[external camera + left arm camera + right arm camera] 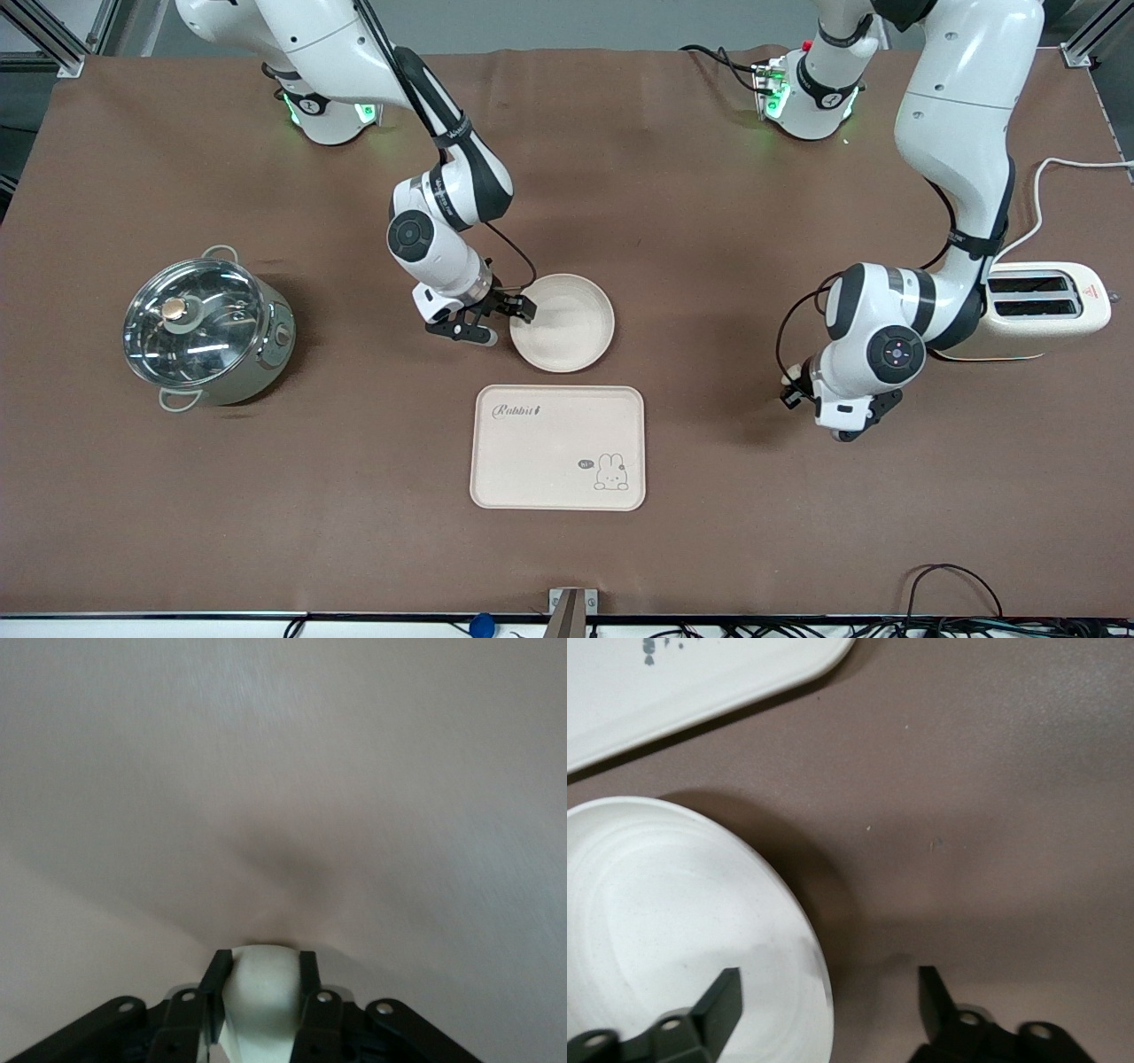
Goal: Place bun in plate and plate on tray
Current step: 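Grasp the plate rim with the right gripper while the left gripper lifts the bun, then lower the bun into the plate and open the left gripper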
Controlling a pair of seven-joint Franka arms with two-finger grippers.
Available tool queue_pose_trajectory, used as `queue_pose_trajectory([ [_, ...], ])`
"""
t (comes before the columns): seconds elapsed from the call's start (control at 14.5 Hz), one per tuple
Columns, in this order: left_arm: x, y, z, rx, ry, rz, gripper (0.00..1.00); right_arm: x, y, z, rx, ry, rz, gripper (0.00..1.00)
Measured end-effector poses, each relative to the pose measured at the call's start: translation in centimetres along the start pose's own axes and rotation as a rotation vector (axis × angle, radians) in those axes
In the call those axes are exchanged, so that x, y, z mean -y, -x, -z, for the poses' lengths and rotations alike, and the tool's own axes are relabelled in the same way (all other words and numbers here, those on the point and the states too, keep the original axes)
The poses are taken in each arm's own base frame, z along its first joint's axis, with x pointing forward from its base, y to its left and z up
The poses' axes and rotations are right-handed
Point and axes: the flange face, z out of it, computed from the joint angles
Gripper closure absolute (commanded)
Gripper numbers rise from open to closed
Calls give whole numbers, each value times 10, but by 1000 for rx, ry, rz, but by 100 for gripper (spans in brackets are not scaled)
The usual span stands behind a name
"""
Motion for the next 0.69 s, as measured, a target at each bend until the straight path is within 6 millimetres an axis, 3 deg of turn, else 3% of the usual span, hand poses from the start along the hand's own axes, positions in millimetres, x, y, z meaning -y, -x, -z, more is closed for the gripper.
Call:
queue_pose_trajectory([
  [0.34, -58, 80, 52, 8, -28, 42, 65, 0, 0, 0, -3, 1, 2, 39],
  [0.69, -131, 184, 56, 101, 46, 98, 64, -1, -1, 0, -5, 2, 0, 39],
])
